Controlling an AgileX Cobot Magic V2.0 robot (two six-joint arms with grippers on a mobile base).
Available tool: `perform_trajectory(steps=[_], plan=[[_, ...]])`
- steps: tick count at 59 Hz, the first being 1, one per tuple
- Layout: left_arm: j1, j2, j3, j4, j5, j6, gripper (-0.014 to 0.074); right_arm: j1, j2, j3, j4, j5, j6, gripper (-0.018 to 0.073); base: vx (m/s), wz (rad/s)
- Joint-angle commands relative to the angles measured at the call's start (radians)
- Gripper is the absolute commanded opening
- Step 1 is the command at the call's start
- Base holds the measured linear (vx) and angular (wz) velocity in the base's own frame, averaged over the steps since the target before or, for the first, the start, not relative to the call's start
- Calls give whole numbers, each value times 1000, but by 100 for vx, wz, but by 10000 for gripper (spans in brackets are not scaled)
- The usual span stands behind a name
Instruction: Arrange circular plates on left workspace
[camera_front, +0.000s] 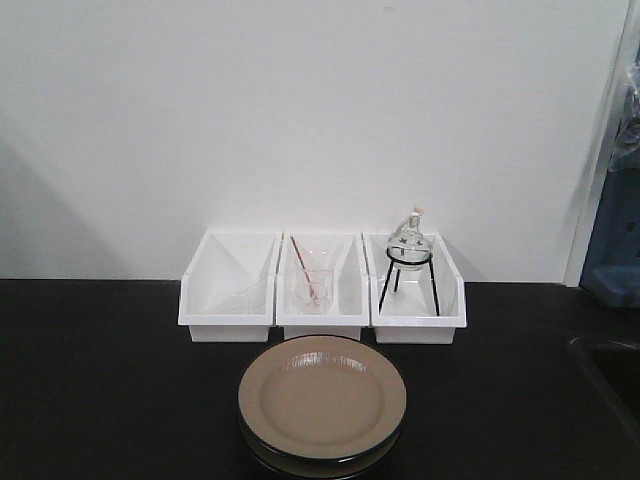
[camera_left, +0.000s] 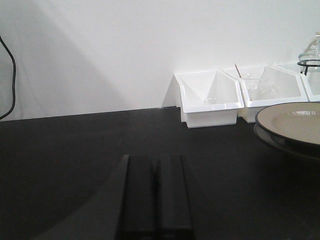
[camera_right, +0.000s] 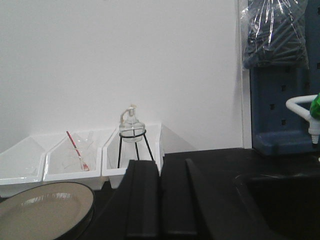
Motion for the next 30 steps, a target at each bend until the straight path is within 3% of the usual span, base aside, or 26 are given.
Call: perform_trajectory(steps=[1,18,21,23,26,30], plan=[[-1,-15,11,-2,-73,-8,3,-4,8,-12,38,28,-3,-5,0,0],[-1,-15,11,-2,-73,-8,3,-4,8,-9,2,26,0,-5,0,0],[-1,-15,11,-2,-73,-8,3,-4,8,-9,-122,38,51,-5,0,0],[-1,-15,11,-2,-73,-8,3,-4,8,-9,-269,60,135,-5,0,0],[-1,-15,11,-2,-73,-8,3,-4,8,-9,-503,99,321,-5,0,0],[-1,-15,11,-2,-73,-8,3,-4,8,-9,-924,159,648,-4,0,0]])
